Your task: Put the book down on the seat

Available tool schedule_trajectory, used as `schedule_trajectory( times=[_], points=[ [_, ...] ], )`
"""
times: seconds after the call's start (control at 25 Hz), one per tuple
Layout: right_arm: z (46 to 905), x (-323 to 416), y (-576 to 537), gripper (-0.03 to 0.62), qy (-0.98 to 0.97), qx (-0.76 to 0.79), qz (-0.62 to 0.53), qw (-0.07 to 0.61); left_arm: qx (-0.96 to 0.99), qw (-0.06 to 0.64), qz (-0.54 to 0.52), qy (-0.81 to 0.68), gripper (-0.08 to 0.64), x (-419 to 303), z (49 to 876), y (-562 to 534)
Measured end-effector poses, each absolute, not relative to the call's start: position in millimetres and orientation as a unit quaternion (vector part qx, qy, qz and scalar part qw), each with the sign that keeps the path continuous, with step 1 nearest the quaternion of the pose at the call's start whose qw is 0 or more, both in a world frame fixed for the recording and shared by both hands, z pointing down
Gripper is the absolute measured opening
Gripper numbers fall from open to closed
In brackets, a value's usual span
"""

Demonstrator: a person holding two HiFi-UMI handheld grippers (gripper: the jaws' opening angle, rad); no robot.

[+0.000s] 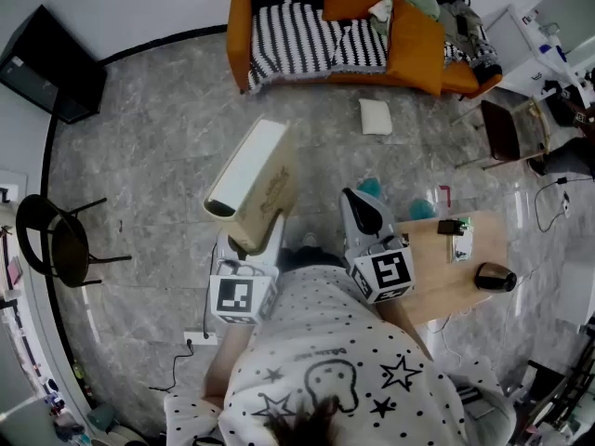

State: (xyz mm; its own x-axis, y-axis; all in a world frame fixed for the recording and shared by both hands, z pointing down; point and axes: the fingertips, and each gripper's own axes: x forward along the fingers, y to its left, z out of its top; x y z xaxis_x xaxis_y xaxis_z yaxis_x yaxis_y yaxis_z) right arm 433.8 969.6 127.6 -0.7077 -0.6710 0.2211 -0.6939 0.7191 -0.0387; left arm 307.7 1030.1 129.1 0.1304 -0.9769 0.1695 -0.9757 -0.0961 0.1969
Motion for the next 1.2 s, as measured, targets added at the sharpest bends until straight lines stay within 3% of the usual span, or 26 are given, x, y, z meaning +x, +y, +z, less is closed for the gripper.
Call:
schedule_trajectory(
  times=[1.2],
  points=[
    [144.4,482.3,965.5,0.002,-0.924,0.364,0.075,0.094,0.736,0.145,-0.004,-0.661,0.224,346.9,138.5,1024.9]
  ],
)
